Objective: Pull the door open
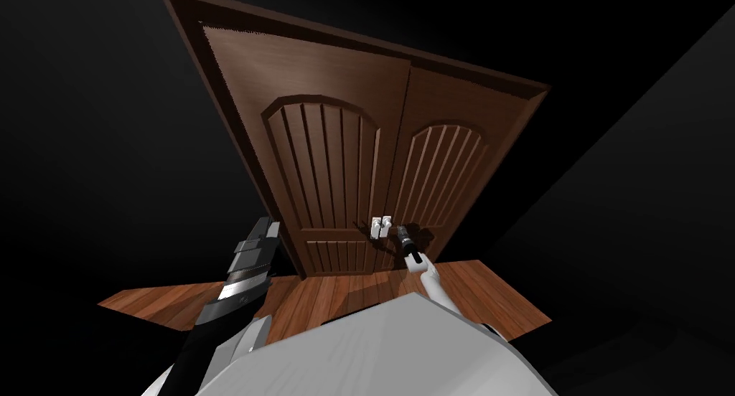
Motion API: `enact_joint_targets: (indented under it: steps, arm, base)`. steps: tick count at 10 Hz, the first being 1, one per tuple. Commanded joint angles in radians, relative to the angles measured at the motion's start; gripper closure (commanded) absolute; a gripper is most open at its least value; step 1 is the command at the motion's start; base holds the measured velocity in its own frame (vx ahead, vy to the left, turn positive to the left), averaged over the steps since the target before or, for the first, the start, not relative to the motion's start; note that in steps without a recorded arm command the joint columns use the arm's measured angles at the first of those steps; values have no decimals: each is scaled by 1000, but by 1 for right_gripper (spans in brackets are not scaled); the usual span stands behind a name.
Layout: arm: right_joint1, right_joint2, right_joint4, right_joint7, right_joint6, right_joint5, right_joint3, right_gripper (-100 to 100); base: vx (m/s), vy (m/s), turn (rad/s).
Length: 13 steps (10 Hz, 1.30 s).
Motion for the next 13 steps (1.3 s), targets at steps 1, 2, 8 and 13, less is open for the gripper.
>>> enact_joint_targets:
  steps: [1,2,8,13]
  arm:
    - [8,-5,-3,-4,0,0,-2,-100]
    - [11,-5,-6,-7,-1,0,1,-100]
    - [10,20,-47,-19,-1,10,44,-100]
    - [57,-30,-12,-4,2,-4,-46,-100]
  base:
    - [-172,-76,-60]
    - [-183,26,-21]
    - [-184,90,49]
    - [33,-88,-147]
